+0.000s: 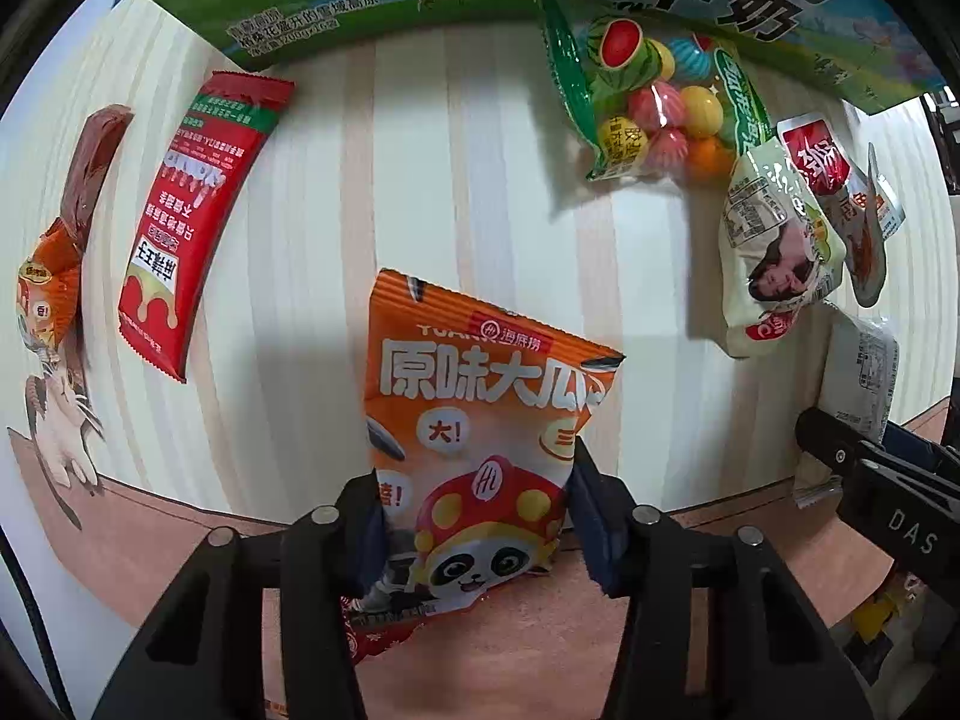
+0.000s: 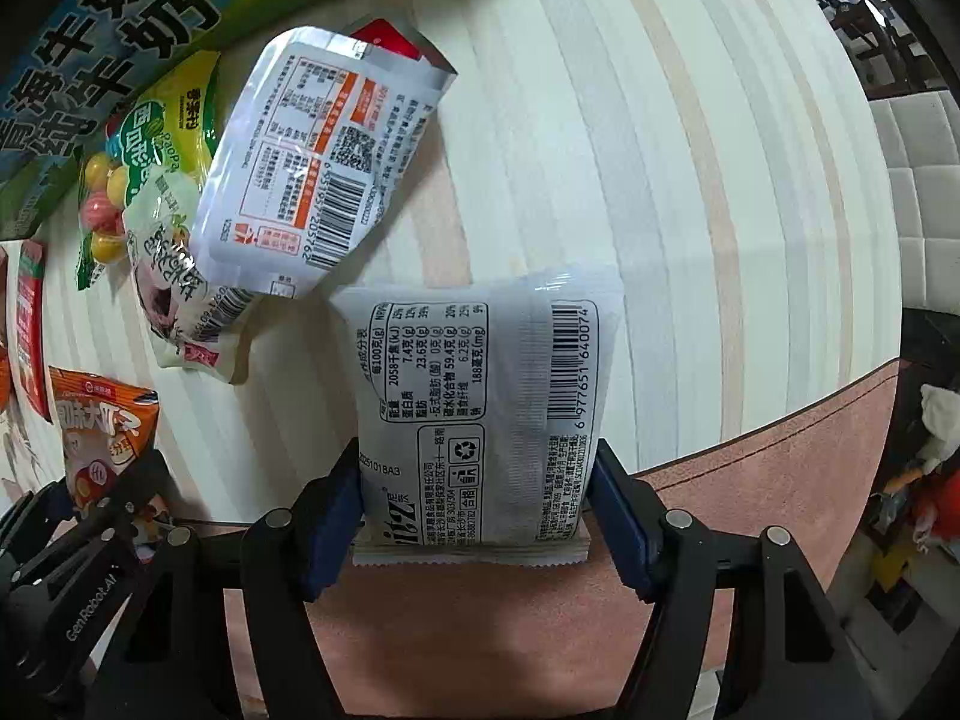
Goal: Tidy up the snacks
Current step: 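Carry orange seed bag and white pack over the box and release both inside, then move both tools back toward the loose snacks beside the milk carton, then grasp red triangular candy pack with left tool while right tool grasps clear candy bag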
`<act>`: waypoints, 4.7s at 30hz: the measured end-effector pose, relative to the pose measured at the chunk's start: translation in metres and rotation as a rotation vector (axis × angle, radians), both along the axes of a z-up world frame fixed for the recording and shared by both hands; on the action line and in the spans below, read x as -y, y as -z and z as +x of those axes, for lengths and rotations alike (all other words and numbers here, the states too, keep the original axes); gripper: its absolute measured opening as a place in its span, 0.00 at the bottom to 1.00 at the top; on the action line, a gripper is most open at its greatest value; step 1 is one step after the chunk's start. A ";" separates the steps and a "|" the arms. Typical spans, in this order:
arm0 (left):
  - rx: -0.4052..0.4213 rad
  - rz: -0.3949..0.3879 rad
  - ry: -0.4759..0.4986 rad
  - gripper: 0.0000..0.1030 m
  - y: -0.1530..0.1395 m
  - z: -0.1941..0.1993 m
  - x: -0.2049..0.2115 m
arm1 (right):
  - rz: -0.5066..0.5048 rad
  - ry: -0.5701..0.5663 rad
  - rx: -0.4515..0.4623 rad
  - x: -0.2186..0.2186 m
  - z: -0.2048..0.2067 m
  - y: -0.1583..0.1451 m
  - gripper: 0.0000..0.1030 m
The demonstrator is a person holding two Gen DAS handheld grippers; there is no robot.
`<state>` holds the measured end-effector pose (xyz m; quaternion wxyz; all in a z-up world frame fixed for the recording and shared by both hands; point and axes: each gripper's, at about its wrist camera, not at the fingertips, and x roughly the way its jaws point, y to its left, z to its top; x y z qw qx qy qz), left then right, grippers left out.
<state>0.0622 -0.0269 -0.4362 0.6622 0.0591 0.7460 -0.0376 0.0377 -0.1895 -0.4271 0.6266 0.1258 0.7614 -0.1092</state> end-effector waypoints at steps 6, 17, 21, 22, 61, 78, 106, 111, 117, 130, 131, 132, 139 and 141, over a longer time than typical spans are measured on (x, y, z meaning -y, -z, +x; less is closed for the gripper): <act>0.015 -0.018 -0.003 0.44 -0.019 -0.002 -0.001 | 0.060 0.016 0.017 -0.008 -0.016 -0.008 0.70; 0.107 -0.174 -0.012 0.44 -0.112 -0.006 -0.011 | 0.210 -0.031 0.174 -0.030 -0.040 -0.108 0.70; 0.183 -0.246 -0.026 0.44 -0.168 0.016 -0.015 | 0.246 -0.065 0.279 -0.016 -0.011 -0.159 0.70; 0.202 -0.260 -0.026 0.44 -0.184 0.025 -0.016 | 0.252 -0.069 0.304 -0.011 -0.002 -0.166 0.70; -0.040 -0.260 -0.128 0.82 -0.112 0.233 -0.041 | 0.181 -0.242 0.198 -0.038 0.205 -0.088 0.93; 0.413 -0.181 -0.020 0.83 -0.226 0.169 -0.037 | 0.164 -0.190 0.407 -0.035 0.137 -0.166 0.94; 0.099 -0.042 -0.243 0.83 -0.061 0.029 -0.152 | 0.131 -0.067 0.138 -0.058 0.051 0.014 0.57; 0.071 -0.060 -0.238 0.83 -0.054 0.010 -0.153 | 0.125 -0.083 0.170 -0.063 0.036 0.011 0.50; 0.023 -0.128 -0.231 0.83 -0.053 -0.016 -0.153 | 0.171 -0.112 0.175 -0.080 0.003 0.001 0.44; -0.102 -0.130 -0.112 0.83 -0.011 -0.057 -0.106 | 0.220 -0.129 0.130 -0.106 -0.055 0.013 0.44; -0.102 -0.124 -0.100 0.83 -0.009 -0.058 -0.102 | 0.219 -0.128 0.131 -0.108 -0.056 0.014 0.44; -0.099 -0.121 -0.092 0.83 -0.010 -0.059 -0.097 | 0.218 -0.128 0.131 -0.110 -0.057 0.014 0.44; -0.122 -0.094 -0.062 0.48 0.003 -0.072 -0.073 | 0.222 -0.120 0.132 -0.103 -0.057 0.011 0.44; -0.109 -0.084 -0.062 0.47 0.004 -0.079 -0.070 | 0.223 -0.119 0.134 -0.101 -0.058 0.010 0.44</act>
